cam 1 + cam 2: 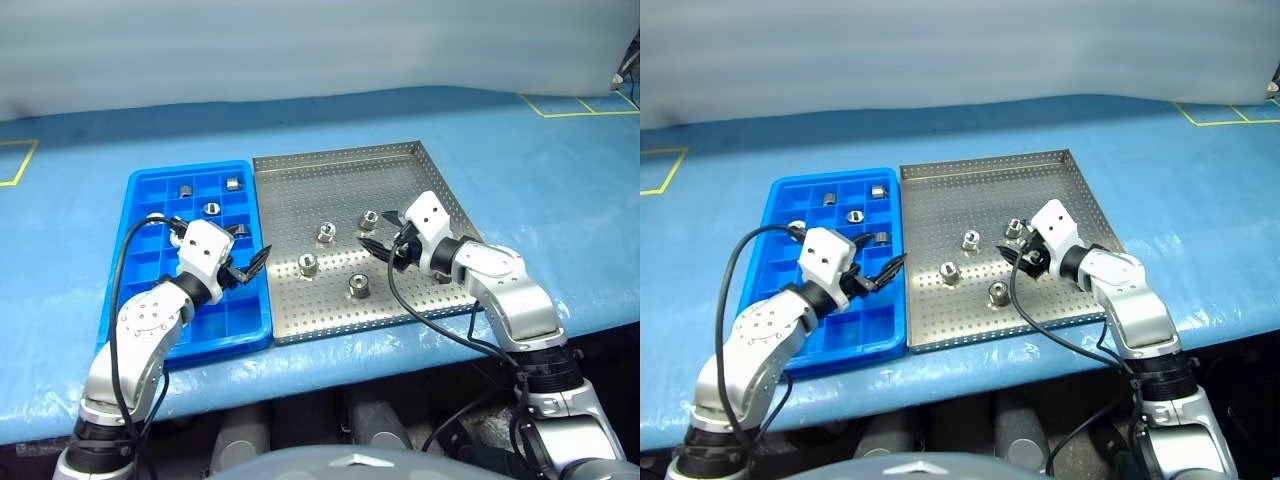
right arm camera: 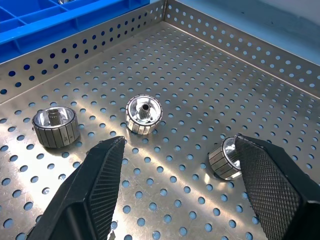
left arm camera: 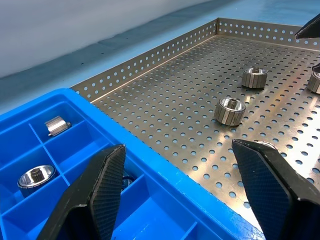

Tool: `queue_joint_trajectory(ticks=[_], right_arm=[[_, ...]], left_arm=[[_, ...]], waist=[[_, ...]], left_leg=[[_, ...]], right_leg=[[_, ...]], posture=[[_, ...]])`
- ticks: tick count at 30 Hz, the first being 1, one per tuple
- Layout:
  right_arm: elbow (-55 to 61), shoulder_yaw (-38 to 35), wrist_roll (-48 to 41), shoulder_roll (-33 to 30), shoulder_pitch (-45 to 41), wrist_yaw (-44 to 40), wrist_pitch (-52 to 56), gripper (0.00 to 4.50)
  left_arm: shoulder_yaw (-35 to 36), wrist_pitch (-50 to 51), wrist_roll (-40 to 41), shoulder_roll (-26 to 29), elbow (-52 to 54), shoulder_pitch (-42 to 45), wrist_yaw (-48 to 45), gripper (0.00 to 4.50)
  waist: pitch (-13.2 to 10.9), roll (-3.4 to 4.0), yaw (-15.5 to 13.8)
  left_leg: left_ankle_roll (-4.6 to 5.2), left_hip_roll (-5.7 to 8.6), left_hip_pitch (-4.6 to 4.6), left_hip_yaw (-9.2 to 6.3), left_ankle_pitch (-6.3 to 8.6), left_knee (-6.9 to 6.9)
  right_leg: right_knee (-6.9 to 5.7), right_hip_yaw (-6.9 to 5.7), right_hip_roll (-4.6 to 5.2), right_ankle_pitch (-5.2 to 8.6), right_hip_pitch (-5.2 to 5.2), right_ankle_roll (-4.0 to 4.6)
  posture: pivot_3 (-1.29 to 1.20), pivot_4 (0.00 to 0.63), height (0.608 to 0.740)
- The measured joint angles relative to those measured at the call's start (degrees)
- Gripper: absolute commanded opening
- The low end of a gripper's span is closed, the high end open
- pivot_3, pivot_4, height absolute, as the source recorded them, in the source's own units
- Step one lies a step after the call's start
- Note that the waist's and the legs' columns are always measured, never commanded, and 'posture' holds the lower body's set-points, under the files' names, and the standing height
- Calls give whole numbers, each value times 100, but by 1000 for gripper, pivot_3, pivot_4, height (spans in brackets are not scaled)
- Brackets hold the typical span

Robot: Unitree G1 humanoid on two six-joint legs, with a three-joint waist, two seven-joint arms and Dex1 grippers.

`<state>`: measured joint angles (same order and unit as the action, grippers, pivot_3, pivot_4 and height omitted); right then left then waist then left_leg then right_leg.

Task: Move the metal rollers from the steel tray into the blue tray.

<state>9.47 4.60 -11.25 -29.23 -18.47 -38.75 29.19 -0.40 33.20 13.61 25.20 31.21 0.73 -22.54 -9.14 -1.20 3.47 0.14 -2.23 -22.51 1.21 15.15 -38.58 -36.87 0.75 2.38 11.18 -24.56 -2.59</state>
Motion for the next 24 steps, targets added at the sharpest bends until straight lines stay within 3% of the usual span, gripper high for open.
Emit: queue_joint_trajectory(ticks=[24], right_arm=[[11, -34, -64, 174, 39, 139, -91, 3685]], left_arm=[[77, 0, 0, 34, 1, -77, -55, 3686]], waist=[[0, 0, -3]], left_leg=[[1, 0, -1, 0, 0, 0]], right_leg=[[1, 0, 0, 1, 0, -1]], posture=[[-89, 150, 740]])
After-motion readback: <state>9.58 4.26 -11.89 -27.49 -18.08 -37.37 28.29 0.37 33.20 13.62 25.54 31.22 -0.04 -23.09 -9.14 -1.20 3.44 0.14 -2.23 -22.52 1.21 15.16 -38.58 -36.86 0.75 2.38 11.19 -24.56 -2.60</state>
